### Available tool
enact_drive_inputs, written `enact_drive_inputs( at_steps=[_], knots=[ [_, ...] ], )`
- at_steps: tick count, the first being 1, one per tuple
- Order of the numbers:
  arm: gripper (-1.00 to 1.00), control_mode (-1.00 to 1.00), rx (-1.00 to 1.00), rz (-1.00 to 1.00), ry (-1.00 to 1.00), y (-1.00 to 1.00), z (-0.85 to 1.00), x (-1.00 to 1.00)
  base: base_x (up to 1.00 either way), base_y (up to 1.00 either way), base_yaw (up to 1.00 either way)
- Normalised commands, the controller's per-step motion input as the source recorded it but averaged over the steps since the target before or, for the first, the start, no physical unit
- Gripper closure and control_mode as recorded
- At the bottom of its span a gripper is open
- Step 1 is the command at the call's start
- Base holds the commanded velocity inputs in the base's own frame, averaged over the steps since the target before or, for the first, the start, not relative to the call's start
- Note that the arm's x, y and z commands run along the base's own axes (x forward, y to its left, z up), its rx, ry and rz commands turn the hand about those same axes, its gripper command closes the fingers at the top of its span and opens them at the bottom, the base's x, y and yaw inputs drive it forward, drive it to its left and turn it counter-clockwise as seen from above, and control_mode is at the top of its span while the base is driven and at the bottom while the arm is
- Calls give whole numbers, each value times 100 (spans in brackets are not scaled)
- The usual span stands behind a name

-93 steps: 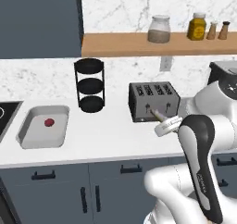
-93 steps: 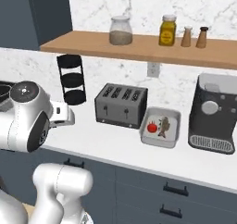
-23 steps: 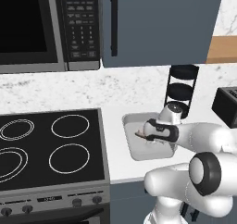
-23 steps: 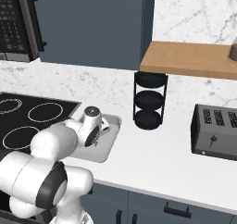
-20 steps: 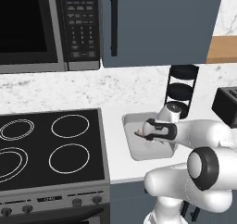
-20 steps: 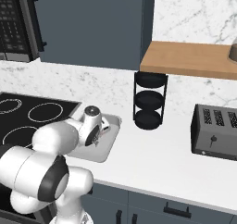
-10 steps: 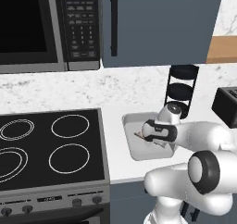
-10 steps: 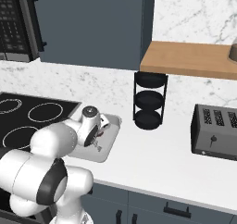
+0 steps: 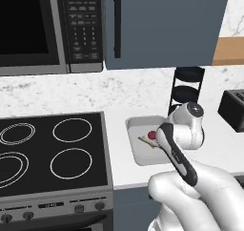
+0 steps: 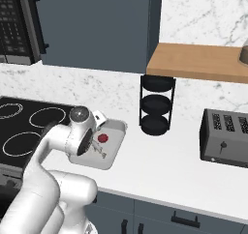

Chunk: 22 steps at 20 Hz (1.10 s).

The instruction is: Place one tomato and one fish in each tupperware on the nearby counter, to pack two identical lunches.

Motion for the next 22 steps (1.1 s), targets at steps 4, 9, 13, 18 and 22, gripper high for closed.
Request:
enact_drive_inputs(
  at_steps=[4, 9, 13, 18, 22],
  knots=[
    [-100, -100, -10, 0, -15, 49, 33, -76, 0, 0, 0],
    [-100, -100, -12, 0, -14, 53, 19, -62, 0, 0, 0],
    [-100, -100, -13, 0, -9, 58, 4, -31, 0, 0, 0],
    [-100, -100, -14, 0, -13, 79, -9, -14, 0, 0, 0],
    [-100, -100, -9, 0, -13, 98, -16, -9, 0, 0, 0]
  ],
)
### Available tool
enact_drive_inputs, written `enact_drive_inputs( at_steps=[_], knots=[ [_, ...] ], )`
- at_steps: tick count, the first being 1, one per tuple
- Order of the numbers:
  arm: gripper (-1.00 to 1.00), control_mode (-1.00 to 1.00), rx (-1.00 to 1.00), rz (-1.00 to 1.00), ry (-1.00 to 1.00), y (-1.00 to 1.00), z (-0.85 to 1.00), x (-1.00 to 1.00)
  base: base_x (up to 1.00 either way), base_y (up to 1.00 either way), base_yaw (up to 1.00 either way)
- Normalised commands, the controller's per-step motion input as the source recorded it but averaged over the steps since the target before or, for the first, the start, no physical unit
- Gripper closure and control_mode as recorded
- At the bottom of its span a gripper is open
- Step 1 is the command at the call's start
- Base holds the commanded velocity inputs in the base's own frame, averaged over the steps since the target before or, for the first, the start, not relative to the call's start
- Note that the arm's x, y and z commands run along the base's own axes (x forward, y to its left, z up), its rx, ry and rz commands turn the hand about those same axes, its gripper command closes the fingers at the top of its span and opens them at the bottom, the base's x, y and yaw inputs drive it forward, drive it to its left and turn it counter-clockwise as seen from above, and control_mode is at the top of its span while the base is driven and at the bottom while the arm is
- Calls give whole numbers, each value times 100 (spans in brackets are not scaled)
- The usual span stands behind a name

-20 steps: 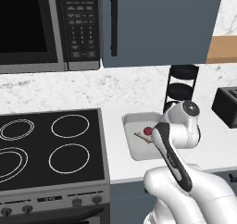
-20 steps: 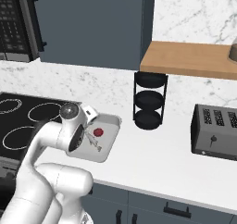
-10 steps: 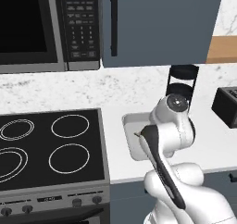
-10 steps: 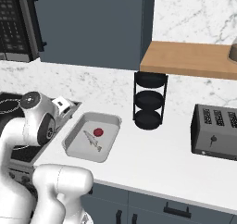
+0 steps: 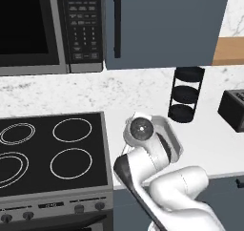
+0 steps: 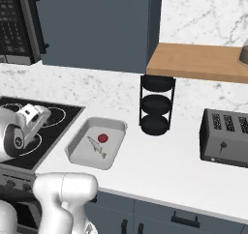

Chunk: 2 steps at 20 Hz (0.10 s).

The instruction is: Place one tomato and one fish in each tupperware on the nearby counter, to pack two identical lunches.

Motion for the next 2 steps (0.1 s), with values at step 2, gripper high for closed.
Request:
enact_drive_inputs(
  at_steps=[2],
  knots=[
    [-100, -100, 0, 0, -20, 87, 0, -15, 0, 0, 0]
  ],
)
